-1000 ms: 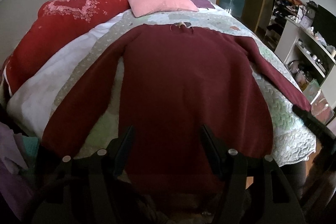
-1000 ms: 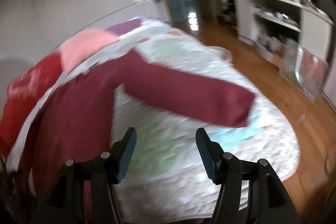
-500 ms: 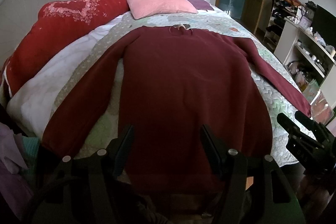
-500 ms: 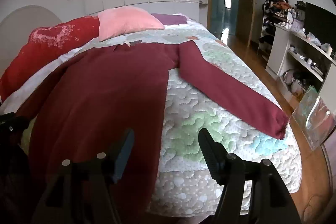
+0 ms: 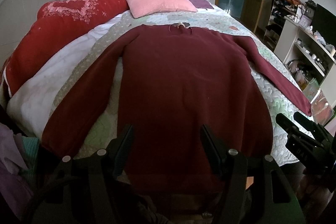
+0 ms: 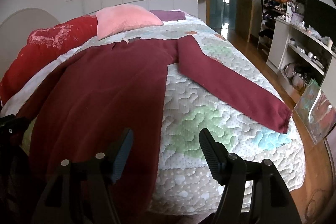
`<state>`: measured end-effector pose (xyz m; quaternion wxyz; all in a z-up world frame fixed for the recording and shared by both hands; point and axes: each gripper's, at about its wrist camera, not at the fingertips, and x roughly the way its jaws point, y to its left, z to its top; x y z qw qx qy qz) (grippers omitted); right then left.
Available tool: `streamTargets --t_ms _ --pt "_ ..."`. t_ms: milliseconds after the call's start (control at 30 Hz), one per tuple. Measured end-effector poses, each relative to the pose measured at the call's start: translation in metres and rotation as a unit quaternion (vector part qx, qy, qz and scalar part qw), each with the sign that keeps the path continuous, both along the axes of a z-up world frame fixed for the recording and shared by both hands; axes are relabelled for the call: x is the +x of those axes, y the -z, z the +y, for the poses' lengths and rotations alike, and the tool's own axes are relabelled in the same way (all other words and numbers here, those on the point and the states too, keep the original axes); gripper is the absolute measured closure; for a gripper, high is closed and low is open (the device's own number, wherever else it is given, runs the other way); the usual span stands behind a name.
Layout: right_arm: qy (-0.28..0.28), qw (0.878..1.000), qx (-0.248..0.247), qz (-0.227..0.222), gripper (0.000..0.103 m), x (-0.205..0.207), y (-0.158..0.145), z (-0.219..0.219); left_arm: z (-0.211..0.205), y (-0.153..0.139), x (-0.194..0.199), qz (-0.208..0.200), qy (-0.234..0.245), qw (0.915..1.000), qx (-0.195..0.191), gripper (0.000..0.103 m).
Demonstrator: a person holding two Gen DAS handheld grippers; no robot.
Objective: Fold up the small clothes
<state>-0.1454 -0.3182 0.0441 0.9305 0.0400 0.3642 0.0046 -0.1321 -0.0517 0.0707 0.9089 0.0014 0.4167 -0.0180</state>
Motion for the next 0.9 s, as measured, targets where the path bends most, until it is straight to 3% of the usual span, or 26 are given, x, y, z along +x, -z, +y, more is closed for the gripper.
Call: streamTargets --t_ms 167,267,367,433,567,700,833,900 --pt "0.004 1.000 0.023 0.013 0.032 0.003 0.005 -0.010 0.003 0.000 -0.001 -0.001 -0.003 1.0000 -0.003 0.039" --pt "0.038 0.995 0.086 0.037 0.031 0.005 0.016 -0.044 0.005 0.003 0.000 0.002 -0.006 1.0000 -0.007 0.038" --pt "0.110 0.975 0.184 0.060 0.031 0.000 0.034 -0.098 0.007 0.006 0.001 0.006 -0.007 0.9999 -0.011 0.038" --pt "0.167 0.954 0.243 0.060 0.031 -0.011 0.045 -0.138 0.006 0.007 0.002 0.008 -0.007 0.9999 -0.011 0.038" --pt "0.229 0.930 0.286 0.036 0.031 -0.030 0.052 -0.185 0.006 0.013 0.006 0.018 -0.004 0.9998 -0.012 0.038" --pt "0.245 0.913 0.326 0.022 0.029 -0.023 0.056 -0.210 0.006 0.017 0.008 0.022 -0.004 0.9997 -0.011 0.038" --pt "0.247 0.921 0.302 0.006 0.031 0.002 0.050 -0.215 0.015 0.014 0.011 0.021 -0.014 0.9995 -0.019 0.038" --pt "0.238 0.933 0.269 -0.002 0.060 0.012 0.044 -0.216 0.023 0.010 0.013 0.018 -0.020 0.9993 -0.028 0.038"
